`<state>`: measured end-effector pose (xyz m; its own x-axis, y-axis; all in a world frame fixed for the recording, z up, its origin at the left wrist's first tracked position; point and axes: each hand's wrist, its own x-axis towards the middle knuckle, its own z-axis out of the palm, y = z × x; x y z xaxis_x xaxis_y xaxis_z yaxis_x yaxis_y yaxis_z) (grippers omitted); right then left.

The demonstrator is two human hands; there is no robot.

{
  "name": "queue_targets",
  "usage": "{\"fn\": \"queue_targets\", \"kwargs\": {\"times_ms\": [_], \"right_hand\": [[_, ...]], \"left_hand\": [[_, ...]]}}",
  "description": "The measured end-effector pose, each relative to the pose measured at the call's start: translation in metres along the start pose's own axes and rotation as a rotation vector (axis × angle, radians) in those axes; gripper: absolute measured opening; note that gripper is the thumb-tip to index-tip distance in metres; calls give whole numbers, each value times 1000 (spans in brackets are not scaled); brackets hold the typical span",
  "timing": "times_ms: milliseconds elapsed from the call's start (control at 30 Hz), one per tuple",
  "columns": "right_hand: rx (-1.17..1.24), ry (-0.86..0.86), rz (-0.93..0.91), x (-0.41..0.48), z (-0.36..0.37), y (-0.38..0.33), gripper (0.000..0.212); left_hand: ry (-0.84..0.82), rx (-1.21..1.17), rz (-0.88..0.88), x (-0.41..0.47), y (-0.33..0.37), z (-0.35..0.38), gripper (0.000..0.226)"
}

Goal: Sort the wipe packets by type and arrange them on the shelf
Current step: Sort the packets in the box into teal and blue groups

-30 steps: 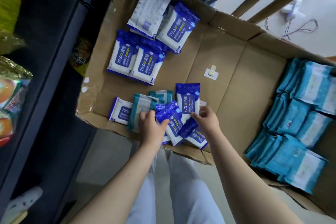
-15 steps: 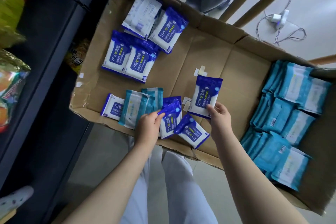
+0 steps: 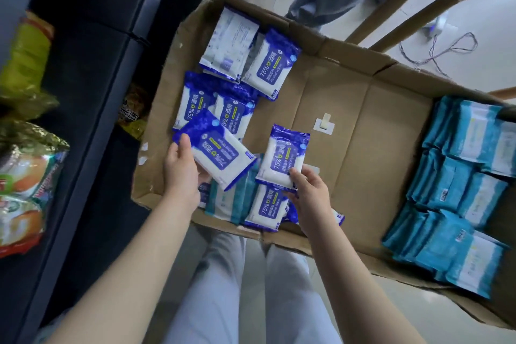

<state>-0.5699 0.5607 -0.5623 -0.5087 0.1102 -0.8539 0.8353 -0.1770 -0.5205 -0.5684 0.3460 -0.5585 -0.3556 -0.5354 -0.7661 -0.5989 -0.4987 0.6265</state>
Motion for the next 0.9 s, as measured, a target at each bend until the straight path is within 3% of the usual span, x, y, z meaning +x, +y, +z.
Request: {"fn": "queue_targets", "kwargs": {"times_ms": [133,233,333,433,500,733,800,900], "right_hand": [[-84,-28,-29,8,47,-4,22],[-127,-63,-78,17,80,-15,17],[-163,-48,-138,29,105,-23,13],[-267,19,-207,45,122,-19,16],[-366,86,-234,53,128,-16,20],[-696,169,-289,52,134,-32,30],[-669,249,-281,57,127,-46,40],[-412,279,-244,72,118,-81,47]], "left_hand": [[-32,104,41,48,36,-4,27],[-66,302,159,77,54,-3,32],[-114,410,312,97,63,7,22],[-114,491,439,106,63,16,54],[-115,594,533,109,53,14,64],[-207,755,823,90,37,0,48],[-297,789,865,89,52,9,48],[-408,939,930,93,87,37,49]]}}
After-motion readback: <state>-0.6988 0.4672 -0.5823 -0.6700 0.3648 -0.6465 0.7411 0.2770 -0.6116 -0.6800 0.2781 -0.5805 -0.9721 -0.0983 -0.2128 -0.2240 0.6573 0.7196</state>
